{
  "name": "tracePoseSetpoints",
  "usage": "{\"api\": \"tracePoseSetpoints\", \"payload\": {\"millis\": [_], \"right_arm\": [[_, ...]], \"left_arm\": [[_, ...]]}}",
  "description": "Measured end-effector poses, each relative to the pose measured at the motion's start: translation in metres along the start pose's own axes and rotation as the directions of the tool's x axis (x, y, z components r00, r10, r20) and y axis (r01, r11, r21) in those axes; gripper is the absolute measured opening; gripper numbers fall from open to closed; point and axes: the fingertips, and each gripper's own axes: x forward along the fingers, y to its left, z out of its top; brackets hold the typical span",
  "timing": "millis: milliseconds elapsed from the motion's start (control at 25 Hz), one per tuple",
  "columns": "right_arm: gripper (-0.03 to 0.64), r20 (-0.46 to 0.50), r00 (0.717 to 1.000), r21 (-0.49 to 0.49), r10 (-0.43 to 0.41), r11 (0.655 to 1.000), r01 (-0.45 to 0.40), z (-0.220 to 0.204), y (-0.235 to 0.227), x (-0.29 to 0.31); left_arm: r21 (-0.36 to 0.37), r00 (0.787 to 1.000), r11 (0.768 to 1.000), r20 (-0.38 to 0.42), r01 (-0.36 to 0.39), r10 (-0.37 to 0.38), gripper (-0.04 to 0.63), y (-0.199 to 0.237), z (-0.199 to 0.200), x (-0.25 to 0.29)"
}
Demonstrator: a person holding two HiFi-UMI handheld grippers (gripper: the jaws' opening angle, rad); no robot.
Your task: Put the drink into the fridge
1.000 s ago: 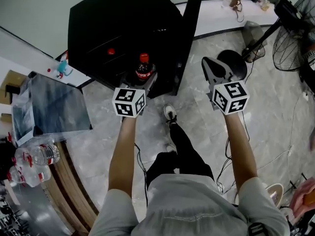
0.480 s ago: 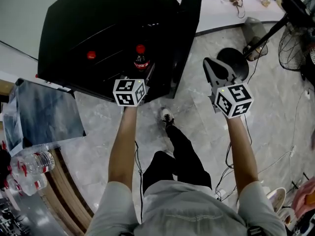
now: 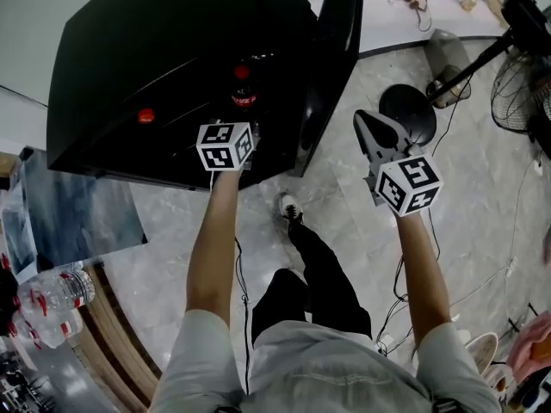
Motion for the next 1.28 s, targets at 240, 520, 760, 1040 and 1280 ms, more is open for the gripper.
{"api": "tracePoseSetpoints", "payload": {"millis": [240,520,760,1040,1280], "right_arm": [[0.0,-0.025,1.0,0.016,-0.011,1.0,0.012,-0.014,-0.012,0.004],[0.0,-0.069,0.998,-0.002,-0.008,1.0,0.008,-0.029,-0.011,0.002],[0.0,-0.063,0.998,0.025,-0.009,1.0,0.01,-0.028,-0.005,0.01],[0.0,-0.036,0.999,0.066,-0.004,0.998,0.006,-0.017,0.005,0.014],[0.0,-0.042,0.999,0.068,0.0,0.998,0.003,-0.02,0.006,0.014]], "left_arm": [[-0.015,0.999,1.0,-0.04,-0.003,0.003,0.307,0.017,-0.007,0.031],[-0.05,1.0,0.998,0.001,-0.026,0.026,0.305,0.029,-0.007,0.037],[0.004,0.999,1.0,-0.031,-0.02,0.02,0.305,0.028,-0.013,0.029],[0.012,0.997,0.997,-0.019,-0.076,0.076,0.305,0.03,-0.015,0.03],[0.031,0.99,0.992,-0.062,-0.123,0.125,0.305,0.033,-0.02,0.036]]}}
